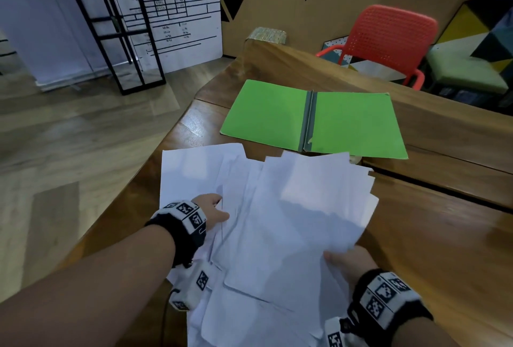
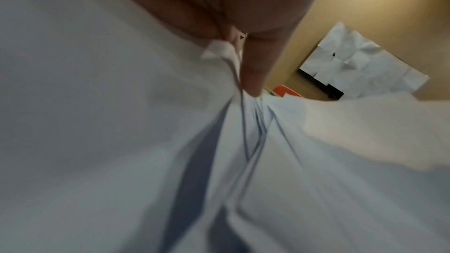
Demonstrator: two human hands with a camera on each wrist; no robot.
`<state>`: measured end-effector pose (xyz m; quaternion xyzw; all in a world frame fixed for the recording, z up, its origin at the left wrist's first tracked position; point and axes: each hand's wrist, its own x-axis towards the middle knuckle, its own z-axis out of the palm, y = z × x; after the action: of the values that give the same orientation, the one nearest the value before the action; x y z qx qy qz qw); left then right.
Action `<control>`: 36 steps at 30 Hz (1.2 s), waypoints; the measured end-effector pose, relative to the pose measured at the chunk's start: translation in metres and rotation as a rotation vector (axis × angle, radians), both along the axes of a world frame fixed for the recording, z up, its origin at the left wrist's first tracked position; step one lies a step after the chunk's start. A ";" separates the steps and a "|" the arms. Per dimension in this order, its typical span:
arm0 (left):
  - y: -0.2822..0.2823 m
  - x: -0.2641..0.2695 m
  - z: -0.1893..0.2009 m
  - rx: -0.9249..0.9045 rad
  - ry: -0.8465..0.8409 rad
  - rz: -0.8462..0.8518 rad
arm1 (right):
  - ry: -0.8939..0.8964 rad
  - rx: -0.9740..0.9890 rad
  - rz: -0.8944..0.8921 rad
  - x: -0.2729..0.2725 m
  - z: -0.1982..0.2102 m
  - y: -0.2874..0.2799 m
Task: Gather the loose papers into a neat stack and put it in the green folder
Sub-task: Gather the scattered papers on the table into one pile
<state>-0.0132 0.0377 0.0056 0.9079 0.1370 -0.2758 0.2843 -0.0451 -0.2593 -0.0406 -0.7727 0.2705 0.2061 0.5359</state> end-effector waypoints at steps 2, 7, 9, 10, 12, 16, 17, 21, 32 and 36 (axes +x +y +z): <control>-0.001 -0.004 -0.002 -0.093 -0.098 0.021 | 0.010 0.007 -0.050 -0.001 -0.002 -0.004; 0.017 -0.012 -0.012 -0.719 -0.125 0.219 | -0.013 0.212 -0.188 0.002 -0.005 -0.019; 0.018 -0.010 -0.009 -0.819 -0.097 0.241 | -0.033 0.273 -0.166 0.010 -0.004 -0.022; 0.016 -0.009 -0.007 -0.837 -0.104 0.222 | -0.042 0.294 -0.168 0.012 0.008 -0.016; 0.010 -0.005 -0.004 -0.749 -0.130 0.160 | -0.071 0.277 -0.154 0.016 0.028 -0.010; 0.004 0.001 -0.001 -0.570 -0.230 0.025 | -0.113 0.188 -0.182 0.026 0.026 -0.010; 0.004 0.001 -0.002 -0.620 -0.216 0.013 | -0.073 0.214 -0.169 0.025 0.027 -0.008; -0.005 0.002 -0.008 -0.867 -0.105 0.014 | 0.151 0.240 -0.057 0.017 0.023 -0.007; -0.015 0.007 0.024 -0.971 -0.101 -0.010 | -0.069 0.384 -0.102 0.007 0.043 -0.035; -0.019 0.017 0.028 -0.423 -0.048 -0.239 | -0.062 0.144 -0.138 0.021 0.035 -0.046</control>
<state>0.0036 0.0182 0.0331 0.8442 -0.0390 -0.3085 0.4366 -0.0239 -0.3049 -0.0057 -0.7179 0.2910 0.1636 0.6109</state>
